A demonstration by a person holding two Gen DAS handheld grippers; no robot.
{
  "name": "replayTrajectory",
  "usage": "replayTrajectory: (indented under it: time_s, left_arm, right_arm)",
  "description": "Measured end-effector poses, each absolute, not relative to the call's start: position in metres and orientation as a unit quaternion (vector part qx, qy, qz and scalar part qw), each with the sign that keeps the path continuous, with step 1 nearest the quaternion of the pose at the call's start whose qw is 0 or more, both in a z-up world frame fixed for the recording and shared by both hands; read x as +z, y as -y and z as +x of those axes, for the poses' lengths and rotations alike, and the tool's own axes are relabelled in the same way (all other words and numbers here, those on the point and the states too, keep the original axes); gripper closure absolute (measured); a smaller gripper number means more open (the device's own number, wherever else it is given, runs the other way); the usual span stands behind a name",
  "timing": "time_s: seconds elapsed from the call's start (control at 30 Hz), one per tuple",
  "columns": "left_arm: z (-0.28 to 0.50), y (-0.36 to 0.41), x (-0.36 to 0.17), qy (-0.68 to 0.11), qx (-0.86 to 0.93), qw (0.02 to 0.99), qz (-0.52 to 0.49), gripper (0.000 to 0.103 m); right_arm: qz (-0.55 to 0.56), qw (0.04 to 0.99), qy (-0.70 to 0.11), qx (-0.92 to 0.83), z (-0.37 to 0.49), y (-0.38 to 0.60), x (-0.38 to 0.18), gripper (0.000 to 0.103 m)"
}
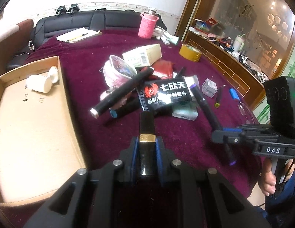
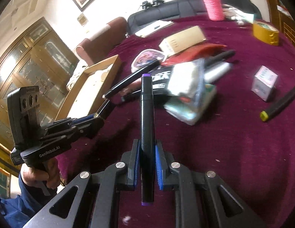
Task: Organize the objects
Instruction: 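Carry lipstick and marker into the cardboard tray and open both tools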
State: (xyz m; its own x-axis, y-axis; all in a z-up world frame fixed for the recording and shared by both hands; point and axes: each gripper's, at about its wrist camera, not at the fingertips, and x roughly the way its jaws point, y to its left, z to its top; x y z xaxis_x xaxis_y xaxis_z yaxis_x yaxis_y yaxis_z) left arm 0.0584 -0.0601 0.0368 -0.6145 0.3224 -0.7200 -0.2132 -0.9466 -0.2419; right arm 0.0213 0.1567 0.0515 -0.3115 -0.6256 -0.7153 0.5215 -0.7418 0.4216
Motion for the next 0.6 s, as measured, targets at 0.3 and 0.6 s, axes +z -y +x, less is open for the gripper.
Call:
replayTrajectory:
  time_s: [0.3,0.6]
  left_arm:
    - [0.072,0.104,0.062,0.111,0.909,0.143,-0.375,0.086]
    - [0.079,0.17,0.076,0.141,0.921,0.085,-0.354,0.086]
  right_arm:
    - [0.479,0.39,0.038,-0.785,0.023,-0.11,0.064,0.086]
    - [0.497,0.425,0.011,-0.756,0.012,-0.037,0.077,0.086]
